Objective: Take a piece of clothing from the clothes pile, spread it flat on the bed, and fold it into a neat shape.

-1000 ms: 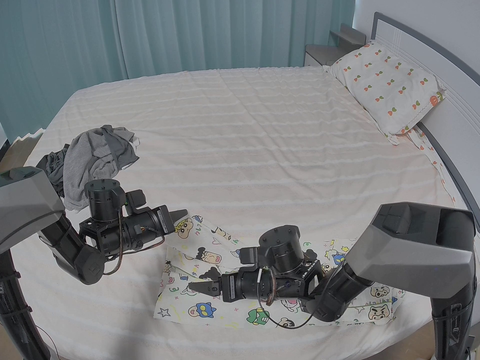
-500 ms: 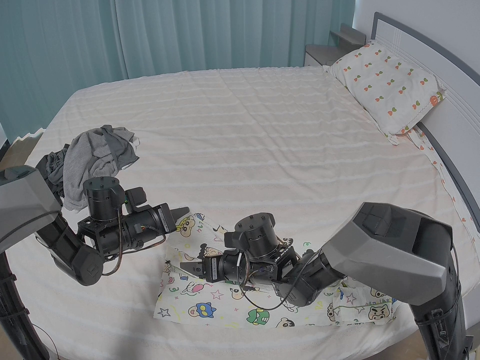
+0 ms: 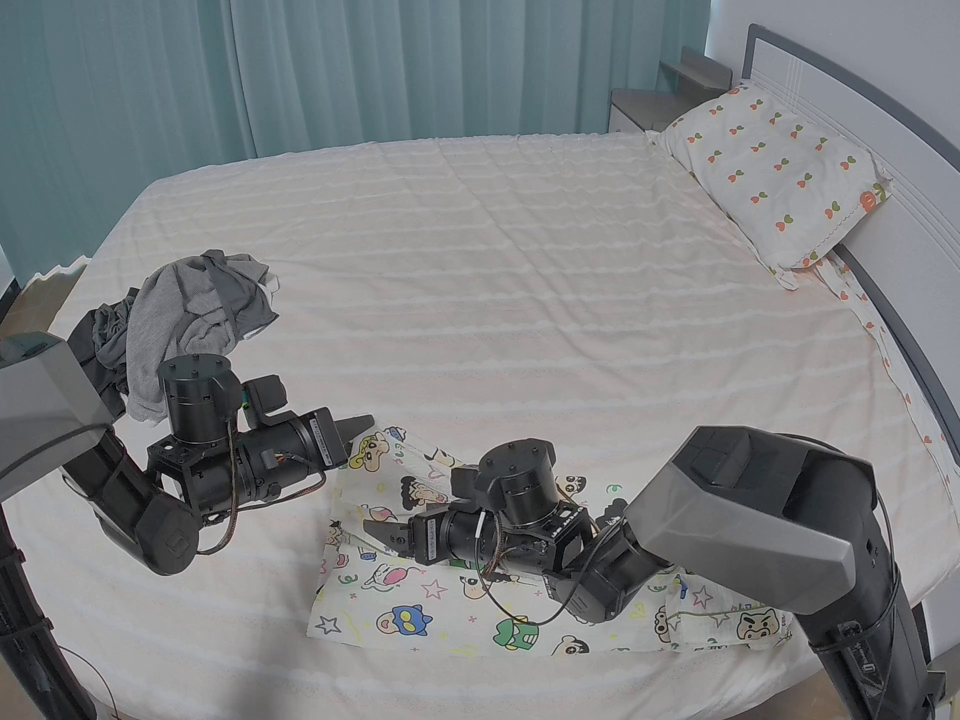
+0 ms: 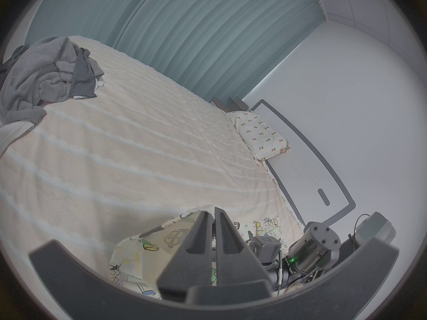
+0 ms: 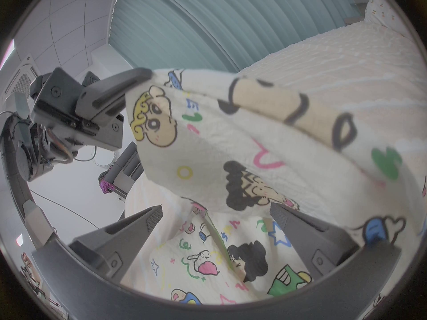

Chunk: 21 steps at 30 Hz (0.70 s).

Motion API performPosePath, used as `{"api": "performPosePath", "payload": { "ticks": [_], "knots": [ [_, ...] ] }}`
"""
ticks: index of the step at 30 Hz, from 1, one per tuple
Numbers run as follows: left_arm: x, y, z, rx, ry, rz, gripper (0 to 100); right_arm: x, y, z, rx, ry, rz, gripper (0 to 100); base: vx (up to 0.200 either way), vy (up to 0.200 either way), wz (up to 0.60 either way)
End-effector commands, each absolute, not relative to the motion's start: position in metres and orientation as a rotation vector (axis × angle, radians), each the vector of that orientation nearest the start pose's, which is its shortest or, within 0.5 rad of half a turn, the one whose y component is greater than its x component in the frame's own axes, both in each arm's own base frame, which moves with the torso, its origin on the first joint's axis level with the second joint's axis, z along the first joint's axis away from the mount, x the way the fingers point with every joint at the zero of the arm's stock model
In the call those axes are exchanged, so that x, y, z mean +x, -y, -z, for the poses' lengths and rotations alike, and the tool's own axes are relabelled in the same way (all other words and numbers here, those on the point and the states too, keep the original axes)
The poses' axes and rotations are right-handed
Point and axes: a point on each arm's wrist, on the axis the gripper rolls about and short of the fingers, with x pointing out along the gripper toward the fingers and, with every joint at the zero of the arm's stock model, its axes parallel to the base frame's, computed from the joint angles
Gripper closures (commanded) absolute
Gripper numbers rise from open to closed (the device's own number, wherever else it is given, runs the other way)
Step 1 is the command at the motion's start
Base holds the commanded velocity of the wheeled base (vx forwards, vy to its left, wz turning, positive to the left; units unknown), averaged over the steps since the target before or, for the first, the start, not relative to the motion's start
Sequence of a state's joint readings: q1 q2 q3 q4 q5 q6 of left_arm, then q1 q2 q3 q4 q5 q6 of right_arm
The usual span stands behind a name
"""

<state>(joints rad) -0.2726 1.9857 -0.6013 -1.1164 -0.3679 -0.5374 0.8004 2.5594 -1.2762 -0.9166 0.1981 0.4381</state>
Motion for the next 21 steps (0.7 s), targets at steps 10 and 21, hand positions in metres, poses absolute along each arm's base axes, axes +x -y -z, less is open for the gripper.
{"api": "performPosePath", "payload": {
  "ticks": [10, 21],
  "knots": [
    [0.308, 0.093, -0.086, -0.528, -0.454, 0.539, 100, 0.328, -0.34, 0.017, 0.312, -0.47, -0.877, 0, 0.0, 0.0, 0.0],
    [0.314, 0.09, -0.082, -0.528, -0.454, 0.527, 100, 0.3, -0.326, 0.009, 0.325, -0.498, -0.913, 0, 0.0, 0.0, 0.0]
  ]
}}
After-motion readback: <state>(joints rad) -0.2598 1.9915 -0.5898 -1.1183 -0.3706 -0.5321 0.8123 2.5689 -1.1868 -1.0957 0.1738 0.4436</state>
